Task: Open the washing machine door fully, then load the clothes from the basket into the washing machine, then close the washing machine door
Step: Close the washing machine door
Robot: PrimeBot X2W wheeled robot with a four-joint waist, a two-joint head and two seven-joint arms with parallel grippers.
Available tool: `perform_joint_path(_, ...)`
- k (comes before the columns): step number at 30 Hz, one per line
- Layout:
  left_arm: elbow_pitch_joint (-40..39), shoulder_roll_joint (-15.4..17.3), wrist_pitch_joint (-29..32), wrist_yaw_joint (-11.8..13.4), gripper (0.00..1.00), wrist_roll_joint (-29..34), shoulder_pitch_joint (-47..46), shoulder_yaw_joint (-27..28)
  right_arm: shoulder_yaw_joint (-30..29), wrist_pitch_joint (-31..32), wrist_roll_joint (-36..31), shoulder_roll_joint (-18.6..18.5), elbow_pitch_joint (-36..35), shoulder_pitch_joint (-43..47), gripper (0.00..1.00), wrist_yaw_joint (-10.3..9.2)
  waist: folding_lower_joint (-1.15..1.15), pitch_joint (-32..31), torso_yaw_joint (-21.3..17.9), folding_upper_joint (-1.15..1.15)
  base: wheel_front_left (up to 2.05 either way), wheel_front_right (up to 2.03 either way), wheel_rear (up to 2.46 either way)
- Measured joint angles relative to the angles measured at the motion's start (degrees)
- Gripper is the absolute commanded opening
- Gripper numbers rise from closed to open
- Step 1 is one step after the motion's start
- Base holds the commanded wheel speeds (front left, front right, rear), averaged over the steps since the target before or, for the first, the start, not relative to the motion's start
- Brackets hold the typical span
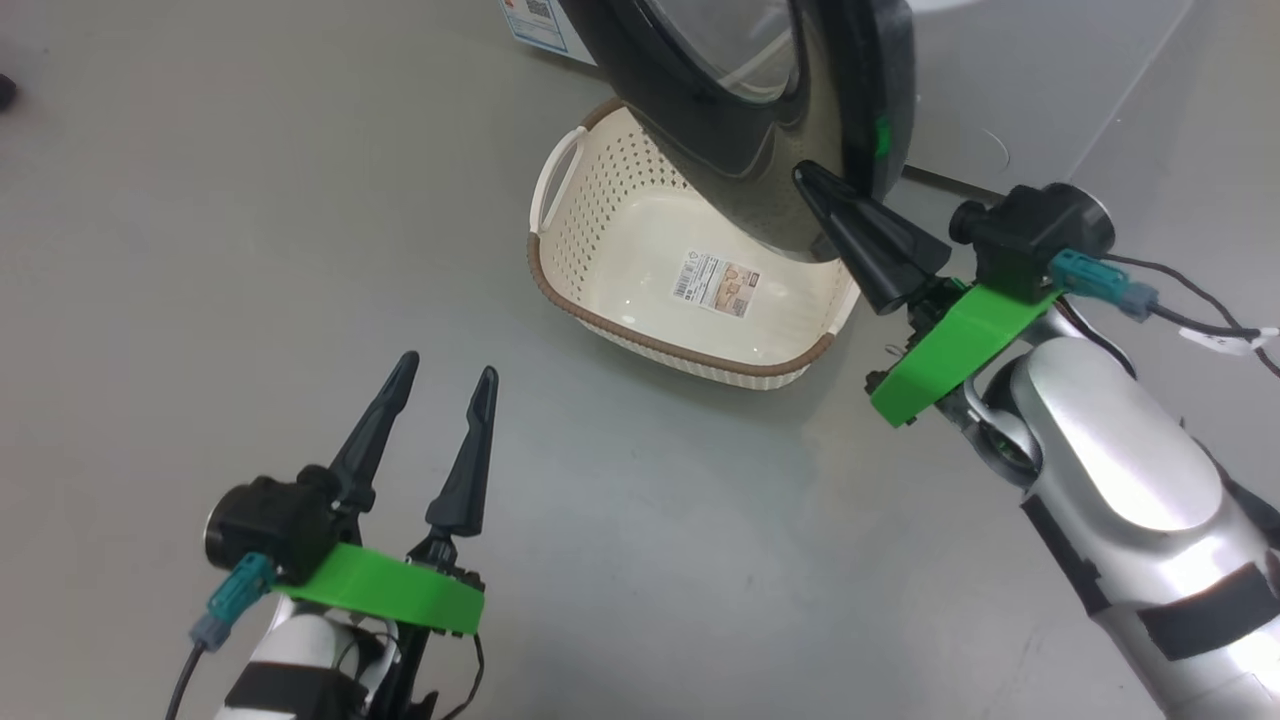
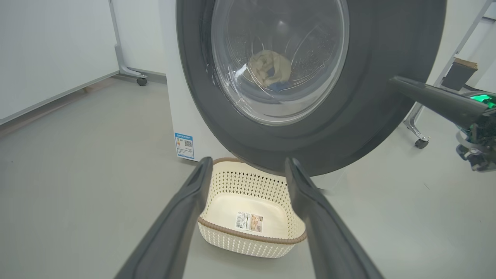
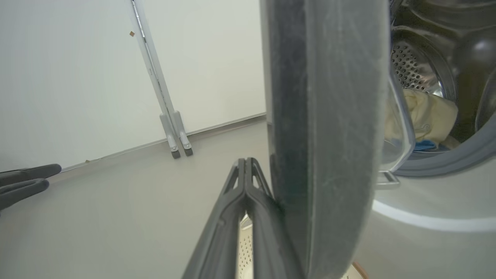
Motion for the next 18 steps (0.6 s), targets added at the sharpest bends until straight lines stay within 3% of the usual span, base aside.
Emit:
perform_joint_path(8, -0.1, -0.6, 0.0, 0.0, 1.0, 0.0, 0.0, 0.0, -6.3, 0.0, -1.2, -1.4, 0.2, -0.8, 0.0, 0.0, 0.0, 1.7, 0.5, 0.0, 0.0, 0.0, 0.0)
perform_joint_path(18, -0.7, -2.1, 0.0, 0.0, 1.0, -0.1, -2.1, 0.0, -8.6, 0.0, -2.1, -5.3, 2.2, -7.5, 0.0, 0.0, 0.0, 5.4, 0.7, 0.0, 0.0, 0.0, 0.0)
